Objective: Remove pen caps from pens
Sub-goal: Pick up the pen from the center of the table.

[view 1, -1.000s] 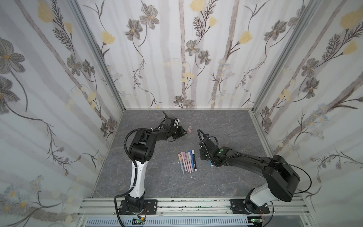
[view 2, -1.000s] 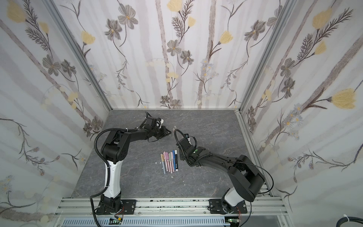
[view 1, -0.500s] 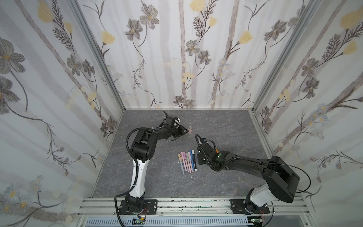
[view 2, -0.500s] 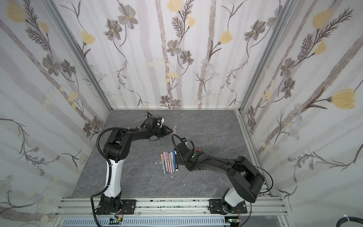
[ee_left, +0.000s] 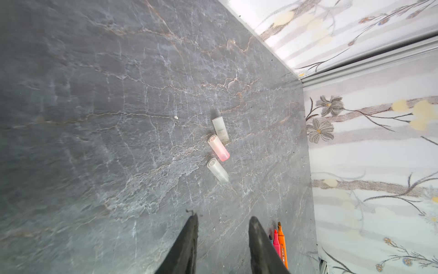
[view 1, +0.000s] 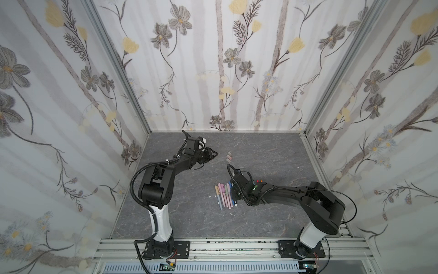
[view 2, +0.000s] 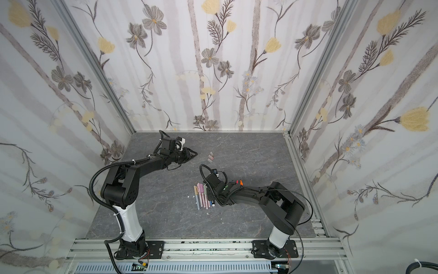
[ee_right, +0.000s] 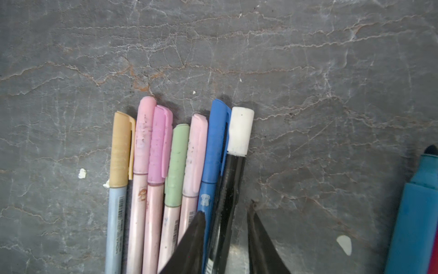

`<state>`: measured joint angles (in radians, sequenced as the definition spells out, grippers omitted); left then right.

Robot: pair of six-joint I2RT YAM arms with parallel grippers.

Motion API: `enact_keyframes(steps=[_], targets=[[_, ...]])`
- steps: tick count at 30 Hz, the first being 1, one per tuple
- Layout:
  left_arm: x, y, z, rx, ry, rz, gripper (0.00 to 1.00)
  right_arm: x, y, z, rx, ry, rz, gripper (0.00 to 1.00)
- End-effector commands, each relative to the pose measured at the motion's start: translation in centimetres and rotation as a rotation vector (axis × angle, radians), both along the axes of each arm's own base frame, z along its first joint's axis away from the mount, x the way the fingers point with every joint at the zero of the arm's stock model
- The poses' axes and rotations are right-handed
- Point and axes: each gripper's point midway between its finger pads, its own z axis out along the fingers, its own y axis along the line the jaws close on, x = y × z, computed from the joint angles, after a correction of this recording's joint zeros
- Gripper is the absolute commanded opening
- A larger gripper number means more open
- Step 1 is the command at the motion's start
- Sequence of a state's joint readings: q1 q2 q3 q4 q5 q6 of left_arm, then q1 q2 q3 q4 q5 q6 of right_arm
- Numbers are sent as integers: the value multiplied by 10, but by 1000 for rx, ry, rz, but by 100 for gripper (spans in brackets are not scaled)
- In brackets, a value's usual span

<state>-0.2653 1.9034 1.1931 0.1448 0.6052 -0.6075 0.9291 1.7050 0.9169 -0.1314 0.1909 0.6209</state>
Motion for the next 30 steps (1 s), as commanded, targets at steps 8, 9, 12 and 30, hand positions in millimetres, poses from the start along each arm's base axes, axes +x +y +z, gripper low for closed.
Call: enact_keyframes(steps=[8,9,12,30], targets=[[-19,4,20,-7,-34,-38,35,-2,-9,-14,-53,36,-43,29],[-19,4,21,-10,-36,-38,35,-2,-10,-15,-57,38,-43,29],[-19,4,22,-17,-36,-39,36,-4,-12,-19,-77,45,-40,28],[-47,1,45,-33,-66,-119,41,-14,-32,-36,-138,85,-48,8]])
